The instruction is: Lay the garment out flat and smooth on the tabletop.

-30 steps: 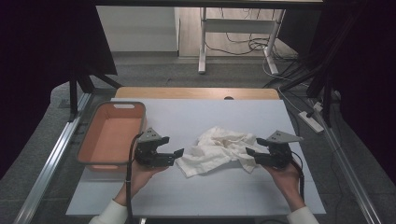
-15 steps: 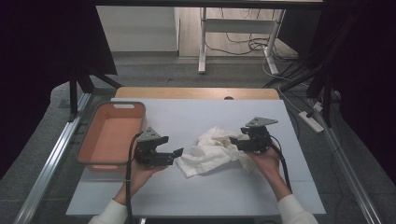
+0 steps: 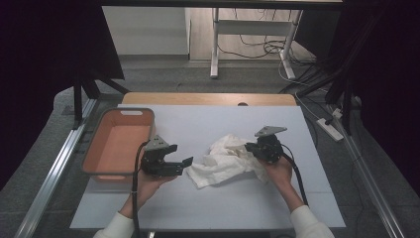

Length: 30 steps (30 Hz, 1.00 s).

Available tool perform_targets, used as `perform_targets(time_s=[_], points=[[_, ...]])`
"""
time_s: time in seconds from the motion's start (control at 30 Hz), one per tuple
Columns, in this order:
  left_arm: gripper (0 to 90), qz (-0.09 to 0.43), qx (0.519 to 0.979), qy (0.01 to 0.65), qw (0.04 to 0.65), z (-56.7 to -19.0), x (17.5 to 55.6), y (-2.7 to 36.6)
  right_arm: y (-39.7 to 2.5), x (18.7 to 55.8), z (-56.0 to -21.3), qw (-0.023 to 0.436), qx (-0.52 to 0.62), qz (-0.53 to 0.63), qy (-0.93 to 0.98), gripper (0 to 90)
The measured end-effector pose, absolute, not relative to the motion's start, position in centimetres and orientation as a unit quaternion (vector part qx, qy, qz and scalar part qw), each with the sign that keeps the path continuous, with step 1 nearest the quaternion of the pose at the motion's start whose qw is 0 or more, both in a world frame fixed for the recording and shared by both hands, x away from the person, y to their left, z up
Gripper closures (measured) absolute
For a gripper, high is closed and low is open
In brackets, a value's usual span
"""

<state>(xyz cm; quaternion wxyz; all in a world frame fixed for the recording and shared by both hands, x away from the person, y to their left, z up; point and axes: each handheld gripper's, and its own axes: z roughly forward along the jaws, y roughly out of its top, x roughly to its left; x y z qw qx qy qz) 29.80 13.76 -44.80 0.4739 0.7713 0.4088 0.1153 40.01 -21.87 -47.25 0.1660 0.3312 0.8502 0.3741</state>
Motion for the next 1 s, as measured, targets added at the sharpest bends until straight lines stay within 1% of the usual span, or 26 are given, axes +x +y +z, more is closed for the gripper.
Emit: perform_targets(time_s=[0.07,0.17,0.33,0.43,0.53,0.67,0.8,0.83,0.9,0.97,1.0], points=[[22.3,0.116,0.770,0.410,0.475,-44.8,29.8,13.9,-21.8,39.7,-46.8,0.164,0.326,0.384,0.848,87.7],[22.2,0.117,0.769,0.411,0.475,-44.7,29.9,14.0,-21.2,38.9,-45.6,0.173,0.307,0.402,0.845,88.0],[22.2,0.119,0.767,0.413,0.477,-44.6,29.8,14.2,-19.9,37.4,-43.7,0.156,0.279,0.444,0.837,88.1],[22.3,0.121,0.766,0.413,0.478,-44.5,29.9,14.3,-18.8,36.5,-43.2,0.137,0.261,0.461,0.837,88.1],[22.2,0.122,0.765,0.414,0.478,-44.5,29.8,14.4,-17.4,35.7,-43.2,0.120,0.242,0.467,0.842,88.1],[22.2,0.124,0.763,0.414,0.480,-44.4,29.8,14.5,-15.5,35.0,-44.1,0.097,0.218,0.459,0.856,88.1],[22.2,0.123,0.765,0.415,0.477,-44.5,29.9,14.5,-14.9,35.0,-44.9,0.091,0.212,0.448,0.863,86.5],[22.2,0.122,0.765,0.415,0.476,-44.6,29.9,14.5,-14.9,35.0,-44.9,0.092,0.213,0.451,0.862,82.8],[22.1,0.121,0.766,0.415,0.476,-44.6,29.9,14.4,-15.3,34.9,-44.5,0.095,0.216,0.465,0.853,67.6],[22.0,0.119,0.767,0.414,0.476,-44.6,29.9,14.3,-15.9,34.8,-43.8,0.114,0.222,0.479,0.841,53.8],[22.0,0.119,0.767,0.414,0.476,-44.6,29.9,14.3,-16.3,34.6,-43.2,0.134,0.227,0.486,0.833,49.2]])
